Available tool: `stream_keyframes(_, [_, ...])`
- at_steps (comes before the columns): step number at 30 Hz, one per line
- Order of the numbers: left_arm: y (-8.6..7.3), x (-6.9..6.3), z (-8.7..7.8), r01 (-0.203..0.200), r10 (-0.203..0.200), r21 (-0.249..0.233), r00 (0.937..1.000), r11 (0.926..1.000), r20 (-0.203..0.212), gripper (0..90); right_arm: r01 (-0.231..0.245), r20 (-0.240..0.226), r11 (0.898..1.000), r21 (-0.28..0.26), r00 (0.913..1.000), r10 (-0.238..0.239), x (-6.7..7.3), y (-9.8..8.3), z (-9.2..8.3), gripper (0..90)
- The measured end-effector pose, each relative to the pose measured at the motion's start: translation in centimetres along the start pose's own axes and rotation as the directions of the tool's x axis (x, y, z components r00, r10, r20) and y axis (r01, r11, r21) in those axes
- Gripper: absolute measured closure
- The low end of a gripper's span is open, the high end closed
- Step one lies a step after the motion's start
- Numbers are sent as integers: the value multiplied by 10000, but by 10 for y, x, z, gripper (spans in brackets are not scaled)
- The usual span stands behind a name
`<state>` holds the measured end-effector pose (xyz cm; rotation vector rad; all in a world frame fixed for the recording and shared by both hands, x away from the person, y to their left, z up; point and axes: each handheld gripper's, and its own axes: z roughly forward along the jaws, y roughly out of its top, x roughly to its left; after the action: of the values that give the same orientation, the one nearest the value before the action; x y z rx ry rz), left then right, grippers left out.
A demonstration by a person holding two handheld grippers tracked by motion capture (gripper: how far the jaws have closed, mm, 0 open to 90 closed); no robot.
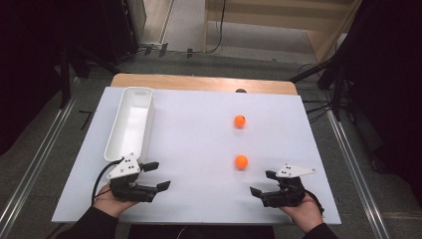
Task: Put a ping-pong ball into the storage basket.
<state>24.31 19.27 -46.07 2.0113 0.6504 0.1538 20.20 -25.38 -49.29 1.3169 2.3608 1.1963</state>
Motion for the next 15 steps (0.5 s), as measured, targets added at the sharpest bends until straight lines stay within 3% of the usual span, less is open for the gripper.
stream_keyframes(2, [2,-2,3,-49,48,21,10000,10000,54,235,-12,6,10000,9,10000,12,0,0,0,123])
stream_keyframes(4, [5,-5,8,-36,37,92,10000,10000,-88,129,-7,3,10000,17,10000,7,0,0,0,123])
stream_keyframes(6, [5,-5,10,-58,59,271,10000,9996,-52,110,-6,7,10000,18,10000,6,0,0,0,123])
stream_keyframes(9, [6,-8,14,-191,194,465,9998,9987,-72,5,-24,-9,10000,59,10000,24,0,0,0,123])
stream_keyframes(15, [9,-9,18,-232,233,372,9997,9990,-19,0,71,3,9999,73,10000,-71,0,0,1,123])
